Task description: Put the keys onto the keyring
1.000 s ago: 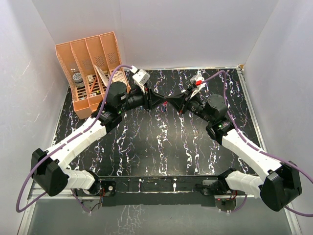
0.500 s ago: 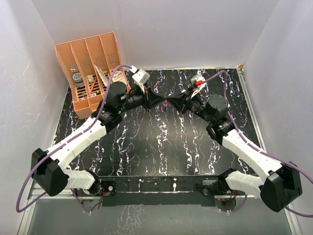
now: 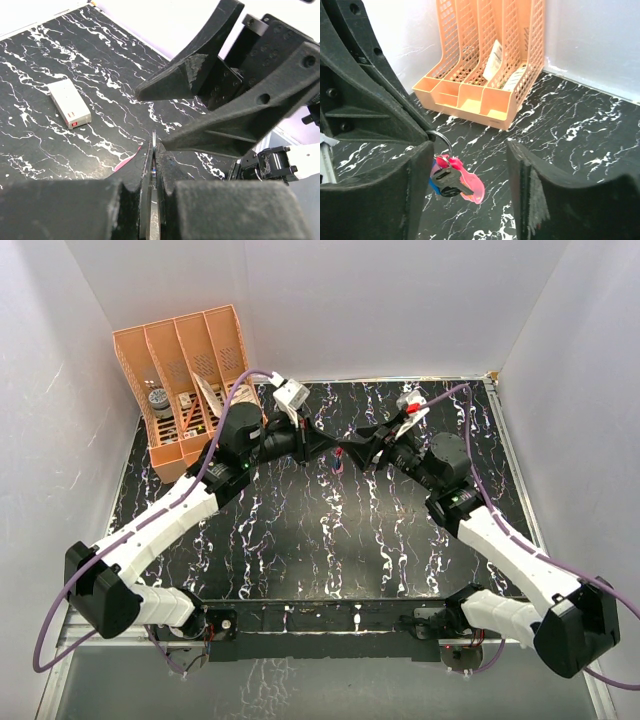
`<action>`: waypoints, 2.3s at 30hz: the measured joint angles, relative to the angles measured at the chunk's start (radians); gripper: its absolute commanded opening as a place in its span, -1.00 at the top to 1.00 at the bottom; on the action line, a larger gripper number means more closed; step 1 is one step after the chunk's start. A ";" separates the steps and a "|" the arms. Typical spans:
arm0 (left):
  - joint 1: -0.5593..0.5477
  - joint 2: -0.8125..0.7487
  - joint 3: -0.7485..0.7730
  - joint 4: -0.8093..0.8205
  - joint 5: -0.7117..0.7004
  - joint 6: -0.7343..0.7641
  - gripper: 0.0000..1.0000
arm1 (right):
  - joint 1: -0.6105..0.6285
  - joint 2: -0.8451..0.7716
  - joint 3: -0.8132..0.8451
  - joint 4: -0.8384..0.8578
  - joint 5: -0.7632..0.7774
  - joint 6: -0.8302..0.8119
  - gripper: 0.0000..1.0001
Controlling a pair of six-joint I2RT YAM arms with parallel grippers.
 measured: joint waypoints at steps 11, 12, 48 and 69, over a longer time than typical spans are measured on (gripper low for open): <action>0.000 0.077 0.199 -0.209 -0.027 0.058 1.00 | 0.002 -0.127 0.001 -0.101 0.029 -0.068 -0.96; 0.000 0.085 0.212 -0.224 -0.027 0.060 1.00 | 0.002 -0.129 0.001 -0.102 0.023 -0.070 -0.97; 0.000 0.193 0.351 -0.404 0.039 0.063 1.00 | 0.026 0.104 0.027 -0.054 0.120 0.023 -0.96; 0.000 0.191 0.384 -0.501 0.044 0.066 1.00 | -0.084 0.064 0.010 -0.101 0.168 0.002 -0.96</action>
